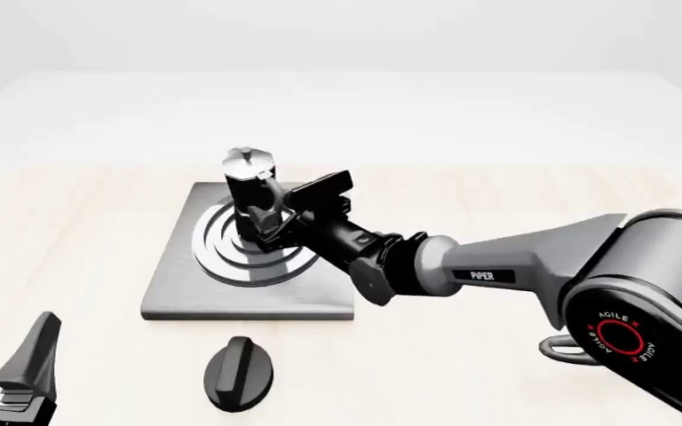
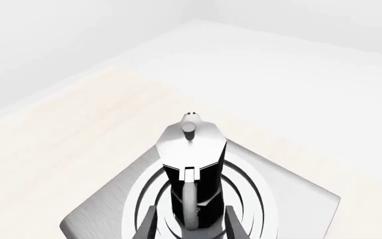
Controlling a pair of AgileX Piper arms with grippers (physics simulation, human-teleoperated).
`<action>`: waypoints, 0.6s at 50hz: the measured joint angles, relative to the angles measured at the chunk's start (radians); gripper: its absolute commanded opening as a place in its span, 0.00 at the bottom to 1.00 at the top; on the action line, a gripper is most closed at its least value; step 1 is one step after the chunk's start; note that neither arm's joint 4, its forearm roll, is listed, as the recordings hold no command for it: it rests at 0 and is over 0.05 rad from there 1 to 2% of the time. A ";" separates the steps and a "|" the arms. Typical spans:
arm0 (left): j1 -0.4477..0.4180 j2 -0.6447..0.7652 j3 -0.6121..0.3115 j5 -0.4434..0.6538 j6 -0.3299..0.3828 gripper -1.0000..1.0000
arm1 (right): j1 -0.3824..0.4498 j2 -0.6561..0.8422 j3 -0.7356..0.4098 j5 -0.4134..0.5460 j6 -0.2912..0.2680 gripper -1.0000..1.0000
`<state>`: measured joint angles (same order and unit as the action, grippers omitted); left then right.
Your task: Put the moka pot on the stove.
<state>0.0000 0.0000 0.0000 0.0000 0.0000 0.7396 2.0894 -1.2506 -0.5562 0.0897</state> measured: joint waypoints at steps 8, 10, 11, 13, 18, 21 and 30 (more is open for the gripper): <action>0.000 0.000 0.000 0.000 0.000 1.00 | -0.001 -0.003 0.000 0.002 0.000 1.00; 0.000 0.000 0.000 0.000 0.000 1.00 | -0.002 -0.007 0.003 0.002 0.000 1.00; 0.000 0.000 0.000 0.000 0.000 1.00 | -0.002 -0.010 0.005 0.002 -0.001 1.00; 0.000 0.000 0.000 0.000 0.000 1.00 | -0.003 -0.019 0.011 0.003 -0.002 1.00; 0.000 0.000 0.000 0.000 0.000 1.00 | 0.002 -0.052 0.038 0.008 -0.005 1.00; 0.000 0.000 0.000 0.000 0.000 1.00 | 0.009 -0.078 0.058 0.012 -0.007 1.00; 0.000 0.000 0.000 0.000 0.000 1.00 | 0.019 -0.165 0.125 0.021 -0.014 1.00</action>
<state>0.0000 0.0000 0.0000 0.0000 0.0000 0.7584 1.9246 -1.1255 -0.5355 0.0761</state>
